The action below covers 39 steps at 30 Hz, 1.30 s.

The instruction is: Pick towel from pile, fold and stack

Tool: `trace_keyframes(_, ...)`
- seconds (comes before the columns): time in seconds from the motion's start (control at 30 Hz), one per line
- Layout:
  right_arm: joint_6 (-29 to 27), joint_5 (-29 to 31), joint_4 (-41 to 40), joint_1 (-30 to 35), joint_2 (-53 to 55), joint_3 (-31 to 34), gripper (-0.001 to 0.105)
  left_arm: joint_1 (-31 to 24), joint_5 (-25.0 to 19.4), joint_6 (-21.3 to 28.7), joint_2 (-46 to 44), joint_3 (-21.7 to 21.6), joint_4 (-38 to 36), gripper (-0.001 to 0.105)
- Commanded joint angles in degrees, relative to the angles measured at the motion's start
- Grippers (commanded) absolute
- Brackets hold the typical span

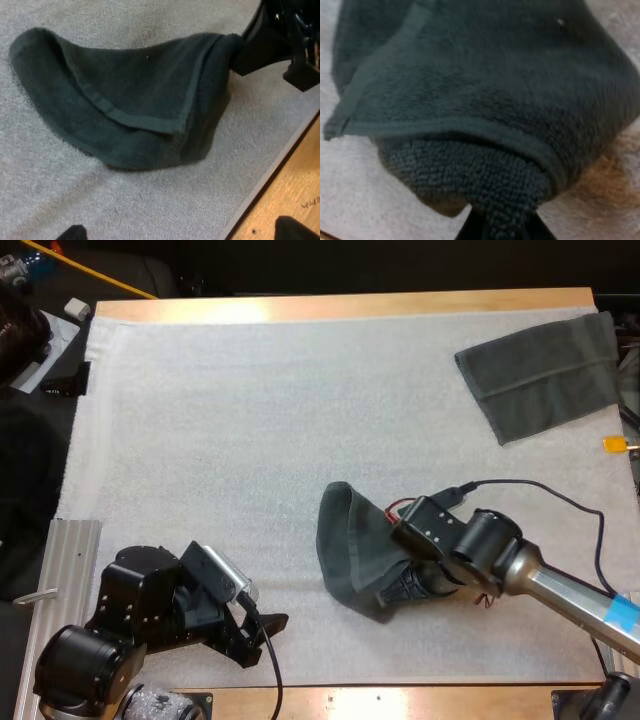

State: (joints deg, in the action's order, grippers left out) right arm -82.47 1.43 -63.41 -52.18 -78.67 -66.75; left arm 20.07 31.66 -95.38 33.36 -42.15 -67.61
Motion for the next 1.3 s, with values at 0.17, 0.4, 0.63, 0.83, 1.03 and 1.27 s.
trace_keyframes(0.17,5.81,-3.81,10.13,0.23,1.40,3.98,0.019,0.22,0.55,-0.09,0.04,-0.29,0.49,0.071)
trace_keyframes(0.4,4.89,-4.90,6.64,0.08,1.66,3.20,0.084,0.30,0.56,0.03,0.21,-0.25,0.35,0.071)
trace_keyframes(0.63,3.07,-0.02,-0.54,1.05,2.87,3.04,0.064,0.32,0.32,0.13,0.32,-0.23,0.28,0.071)
trace_keyframes(0.83,4.58,1.79,-0.04,0.74,2.92,4.81,0.063,0.13,0.40,0.02,-0.06,-0.22,0.30,0.070)
trace_keyframes(1.03,7.45,0.56,4.73,0.61,3.05,10.52,0.063,0.11,0.35,0.13,0.09,0.03,0.50,0.070)
trace_keyframes(1.27,14.21,-3.89,16.95,0.84,3.37,18.12,0.060,0.04,0.18,0.16,0.28,0.60,0.57,0.070)
